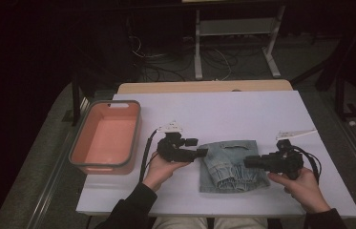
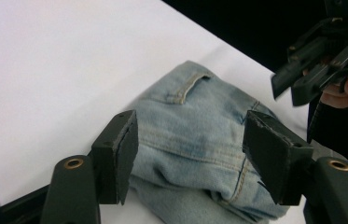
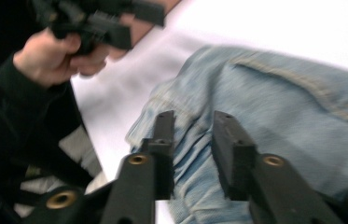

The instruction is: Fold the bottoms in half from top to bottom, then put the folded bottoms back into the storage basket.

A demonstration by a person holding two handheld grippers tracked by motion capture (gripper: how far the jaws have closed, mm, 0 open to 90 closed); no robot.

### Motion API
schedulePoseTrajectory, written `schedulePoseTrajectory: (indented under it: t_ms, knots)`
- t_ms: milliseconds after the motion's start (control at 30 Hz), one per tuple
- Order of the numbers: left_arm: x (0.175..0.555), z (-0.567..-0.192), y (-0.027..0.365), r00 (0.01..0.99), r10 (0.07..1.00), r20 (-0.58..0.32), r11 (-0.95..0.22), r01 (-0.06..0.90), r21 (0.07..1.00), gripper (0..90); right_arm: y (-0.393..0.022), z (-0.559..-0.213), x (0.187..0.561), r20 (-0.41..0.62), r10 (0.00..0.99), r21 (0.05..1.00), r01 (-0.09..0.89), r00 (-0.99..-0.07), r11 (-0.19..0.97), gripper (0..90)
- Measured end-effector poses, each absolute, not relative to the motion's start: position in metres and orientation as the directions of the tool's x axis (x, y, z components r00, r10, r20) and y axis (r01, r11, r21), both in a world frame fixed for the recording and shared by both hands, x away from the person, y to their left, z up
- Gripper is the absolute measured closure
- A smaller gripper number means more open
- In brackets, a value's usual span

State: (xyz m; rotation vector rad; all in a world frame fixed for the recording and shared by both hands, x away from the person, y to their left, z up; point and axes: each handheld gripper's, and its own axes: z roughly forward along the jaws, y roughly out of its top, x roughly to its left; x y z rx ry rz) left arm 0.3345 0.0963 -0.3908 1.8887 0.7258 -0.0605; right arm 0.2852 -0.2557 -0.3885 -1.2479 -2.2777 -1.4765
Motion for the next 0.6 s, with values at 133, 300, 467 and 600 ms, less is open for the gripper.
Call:
schedulePoseTrajectory:
  t_ms: [133, 300, 467, 600]
  knots:
    - [0.339, -0.386, 0.095, 0.818, 0.447, -0.360, -0.262, 0.505, 0.822, 32.7, -0.269, -0.385, 0.286, 0.518, 0.589, 0.708, 0.697, -0.620, 0.111, 55.1]
    - [0.349, -0.384, 0.090, 0.821, 0.429, -0.376, -0.292, 0.520, 0.803, 28.2, -0.277, -0.384, 0.284, 0.489, 0.613, 0.734, 0.672, -0.621, 0.096, 38.7]
    - [0.363, -0.389, 0.081, 0.809, 0.442, -0.388, -0.320, 0.546, 0.775, 23.1, -0.279, -0.392, 0.282, 0.474, 0.656, 0.713, 0.694, -0.587, 0.106, 21.7]
    - [0.371, -0.395, 0.079, 0.793, 0.451, -0.409, -0.296, 0.566, 0.770, 21.0, -0.279, -0.399, 0.280, 0.452, 0.713, 0.696, 0.711, -0.536, 0.094, 13.8]
